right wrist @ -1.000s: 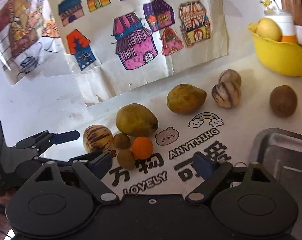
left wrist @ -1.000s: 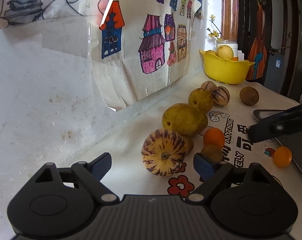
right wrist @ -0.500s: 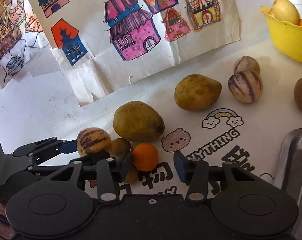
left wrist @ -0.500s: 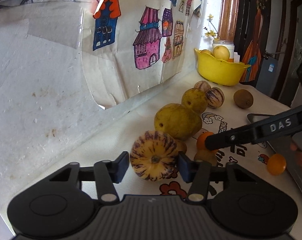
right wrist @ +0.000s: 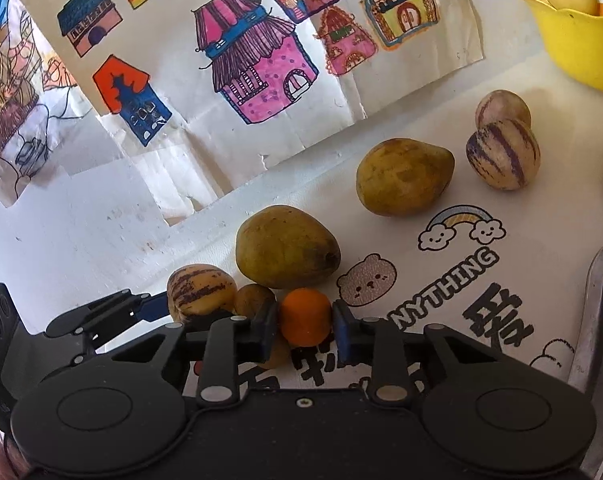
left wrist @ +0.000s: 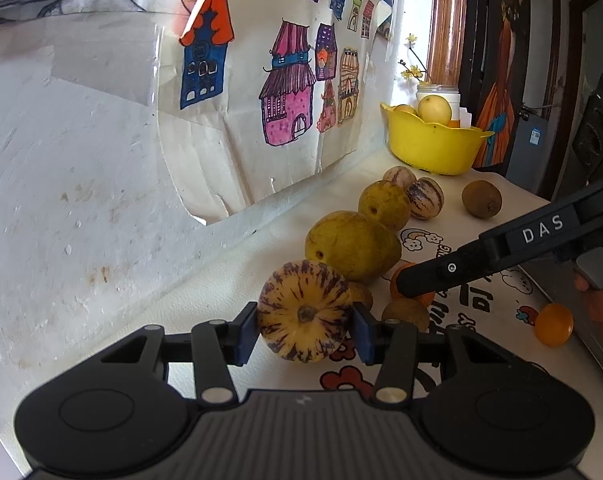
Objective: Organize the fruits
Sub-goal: 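Carry the pepino into the metal tray with the left gripper while the right releases the orange, then withdraw both open grippers from the tray back toward the fruit cluster, then grasp a small brown round fruit with the left gripper while the right gripper grasps another orange, then release the brown fruit into the tray with the left gripper while the right releases its orange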
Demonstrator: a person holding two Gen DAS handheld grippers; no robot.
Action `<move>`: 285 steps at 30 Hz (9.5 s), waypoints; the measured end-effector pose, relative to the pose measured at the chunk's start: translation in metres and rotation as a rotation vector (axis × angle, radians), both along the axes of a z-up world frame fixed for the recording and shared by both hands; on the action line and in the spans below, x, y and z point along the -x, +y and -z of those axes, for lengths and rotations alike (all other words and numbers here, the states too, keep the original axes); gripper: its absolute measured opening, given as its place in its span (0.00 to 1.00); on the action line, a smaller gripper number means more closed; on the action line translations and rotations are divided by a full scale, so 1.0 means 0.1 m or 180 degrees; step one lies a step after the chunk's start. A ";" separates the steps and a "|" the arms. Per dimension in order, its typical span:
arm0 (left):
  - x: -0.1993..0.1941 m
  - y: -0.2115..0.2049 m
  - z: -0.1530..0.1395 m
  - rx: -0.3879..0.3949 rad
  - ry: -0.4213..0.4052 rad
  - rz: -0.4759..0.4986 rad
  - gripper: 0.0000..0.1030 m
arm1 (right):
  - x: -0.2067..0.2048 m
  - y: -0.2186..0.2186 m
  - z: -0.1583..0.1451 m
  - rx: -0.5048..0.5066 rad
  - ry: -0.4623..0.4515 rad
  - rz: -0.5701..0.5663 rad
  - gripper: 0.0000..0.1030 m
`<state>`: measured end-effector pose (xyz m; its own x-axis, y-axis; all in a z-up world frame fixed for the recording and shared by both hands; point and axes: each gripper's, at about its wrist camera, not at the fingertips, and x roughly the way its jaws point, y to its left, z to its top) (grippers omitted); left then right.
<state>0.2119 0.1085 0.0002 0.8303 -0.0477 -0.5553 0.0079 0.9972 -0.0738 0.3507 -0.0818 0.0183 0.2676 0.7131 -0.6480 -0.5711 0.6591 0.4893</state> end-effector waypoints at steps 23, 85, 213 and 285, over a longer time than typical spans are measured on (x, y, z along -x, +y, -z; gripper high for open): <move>-0.01 -0.80 -0.41 0.0012 -0.0225 0.0171 0.50 | 0.47 -1.76 -0.51 0.0054 -0.0637 0.0713 0.30; -0.92 -2.03 -0.19 0.0352 0.0083 0.0687 0.84 | 0.32 -2.56 -0.04 0.0790 -0.1577 0.0833 0.56; -0.45 -0.81 -0.02 0.0320 0.0416 -0.0333 0.39 | 1.07 -0.73 0.13 0.1209 -0.1888 -0.0465 0.44; -0.63 -2.16 -0.12 0.0526 0.0618 0.0652 0.53 | 1.10 -2.14 0.11 0.1286 -0.1861 0.0528 0.55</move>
